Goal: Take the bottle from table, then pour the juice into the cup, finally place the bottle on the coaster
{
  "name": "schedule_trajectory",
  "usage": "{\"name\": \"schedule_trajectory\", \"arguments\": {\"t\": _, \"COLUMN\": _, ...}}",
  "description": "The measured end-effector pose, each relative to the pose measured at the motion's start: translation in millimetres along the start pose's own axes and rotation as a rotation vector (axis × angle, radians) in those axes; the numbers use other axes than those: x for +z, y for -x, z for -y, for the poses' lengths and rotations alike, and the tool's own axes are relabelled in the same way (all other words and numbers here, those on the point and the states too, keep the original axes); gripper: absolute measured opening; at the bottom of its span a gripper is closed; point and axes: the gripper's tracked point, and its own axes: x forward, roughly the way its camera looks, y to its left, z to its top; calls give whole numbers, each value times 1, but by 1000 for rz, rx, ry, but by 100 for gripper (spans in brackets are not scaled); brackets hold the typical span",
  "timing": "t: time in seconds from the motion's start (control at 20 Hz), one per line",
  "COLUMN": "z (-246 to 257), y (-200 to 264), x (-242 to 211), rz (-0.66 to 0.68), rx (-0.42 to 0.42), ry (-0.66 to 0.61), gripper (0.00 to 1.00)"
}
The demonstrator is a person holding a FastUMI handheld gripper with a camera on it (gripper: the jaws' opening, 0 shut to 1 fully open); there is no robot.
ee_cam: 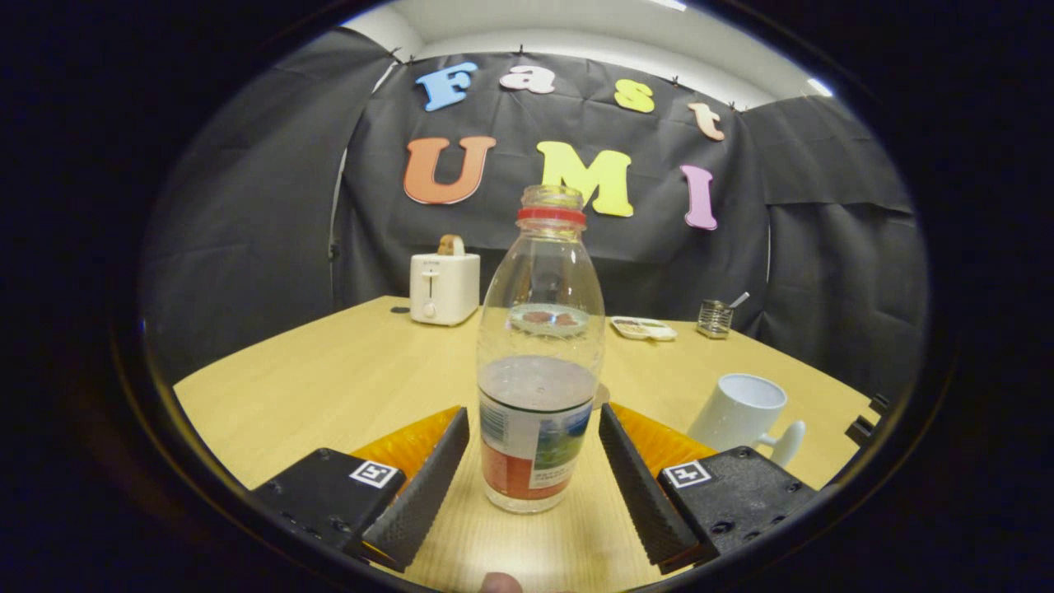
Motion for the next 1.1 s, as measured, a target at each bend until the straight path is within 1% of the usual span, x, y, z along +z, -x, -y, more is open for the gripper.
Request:
{"name": "schedule_trajectory", "arguments": {"t": 0.15, "z": -1, "y": -3, "x": 4, "rz": 9, "rx": 11, "ry": -1, "gripper": 100}}
{"name": "schedule_trajectory", "arguments": {"t": 0.2, "z": 0, "y": -3, "x": 5, "rz": 11, "rx": 13, "ry": 6, "gripper": 98}}
{"name": "schedule_trajectory", "arguments": {"t": 0.4, "z": -5, "y": 0, "x": 12, "rz": 20, "rx": 41, "ry": 10, "gripper": 84}}
{"name": "schedule_trajectory", "arguments": {"t": 0.5, "z": -4, "y": 3, "x": 14, "rz": 15, "rx": 37, "ry": 12, "gripper": 81}}
{"name": "schedule_trajectory", "arguments": {"t": 0.65, "z": -4, "y": 8, "x": 18, "rz": -24, "rx": 43, "ry": -21, "gripper": 79}}
{"name": "schedule_trajectory", "arguments": {"t": 0.85, "z": -7, "y": 15, "x": 44, "rz": -9, "rx": 86, "ry": -101, "gripper": 77}}
{"name": "schedule_trajectory", "arguments": {"t": 1.0, "z": -9, "y": 18, "x": 66, "rz": -1, "rx": 125, "ry": -246, "gripper": 77}}
{"name": "schedule_trajectory", "arguments": {"t": 1.1, "z": -16, "y": 21, "x": 86, "rz": 19, "rx": 173, "ry": -360, "gripper": 76}}
